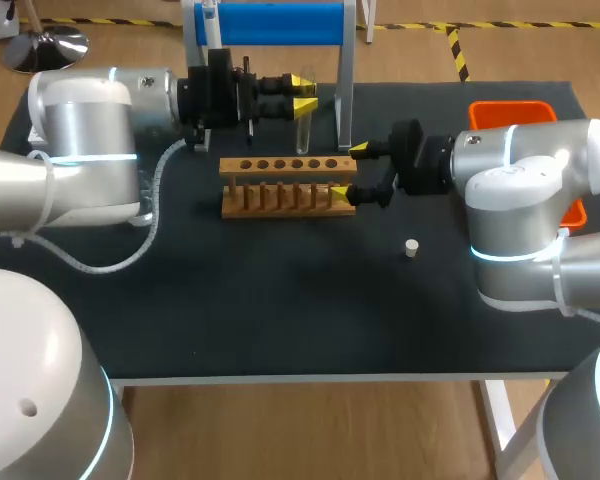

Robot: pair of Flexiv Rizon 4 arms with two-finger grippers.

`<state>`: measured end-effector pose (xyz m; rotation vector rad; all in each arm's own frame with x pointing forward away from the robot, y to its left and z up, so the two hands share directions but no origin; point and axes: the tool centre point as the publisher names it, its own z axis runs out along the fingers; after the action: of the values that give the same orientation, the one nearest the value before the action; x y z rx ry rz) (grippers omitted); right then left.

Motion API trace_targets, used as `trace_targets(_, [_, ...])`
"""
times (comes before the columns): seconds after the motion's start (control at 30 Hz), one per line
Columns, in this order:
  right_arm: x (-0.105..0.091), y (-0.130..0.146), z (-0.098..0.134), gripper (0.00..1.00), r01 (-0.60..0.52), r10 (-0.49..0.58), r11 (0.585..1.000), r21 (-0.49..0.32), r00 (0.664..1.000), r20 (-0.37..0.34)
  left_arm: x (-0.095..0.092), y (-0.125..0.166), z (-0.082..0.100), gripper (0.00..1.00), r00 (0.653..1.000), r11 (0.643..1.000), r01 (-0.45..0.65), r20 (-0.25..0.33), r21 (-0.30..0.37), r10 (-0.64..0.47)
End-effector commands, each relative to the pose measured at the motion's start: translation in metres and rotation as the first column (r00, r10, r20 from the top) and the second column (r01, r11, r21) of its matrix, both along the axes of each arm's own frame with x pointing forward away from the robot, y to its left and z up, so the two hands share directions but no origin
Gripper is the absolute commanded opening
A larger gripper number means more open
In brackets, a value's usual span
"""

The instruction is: Invert the test tube, pick up the pipette, mount the tip to pipette, aspirate from beaker and dispense into the tube, eject the tip, return the pipette, and cap with the stopper.

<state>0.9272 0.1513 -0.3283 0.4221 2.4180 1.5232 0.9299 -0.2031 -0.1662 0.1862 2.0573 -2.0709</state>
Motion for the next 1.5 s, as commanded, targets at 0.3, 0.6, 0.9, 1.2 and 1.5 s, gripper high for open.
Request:
trace_targets(0.3, [-0.001, -0.001, 0.000, 1.00, 0.000, 0.000, 1.000, 0.001, 1.000, 0.000, 0.013, -0.001, -0.013, 0.00, 0.999, 1.000, -0.005, -0.052, -0.013, 0.004])
trace_targets(0.6, [-0.001, -0.001, 0.000, 1.00, 0.000, 0.000, 1.000, 0.001, 1.000, 0.000, 0.025, 0.003, -0.024, 0.00, 0.993, 1.000, -0.012, -0.114, -0.024, 0.009])
trace_targets(0.9, [-0.001, -0.001, 0.000, 1.00, 0.000, 0.000, 1.000, 0.001, 1.000, 0.000, 0.039, 0.005, -0.027, 0.00, 0.988, 1.000, -0.029, -0.153, 0.001, 0.029])
trace_targets(1.2, [-0.001, -0.001, 0.000, 1.00, 0.000, 0.000, 1.000, 0.001, 1.000, 0.000, 0.049, 0.005, -0.036, 0.00, 0.987, 0.999, -0.048, -0.155, -0.008, 0.046])
trace_targets(1.5, [-0.001, -0.001, 0.000, 1.00, 0.000, 0.000, 1.000, 0.001, 1.000, 0.000, 0.052, 0.008, -0.043, 0.00, 0.985, 0.998, -0.066, -0.164, -0.019, 0.062])
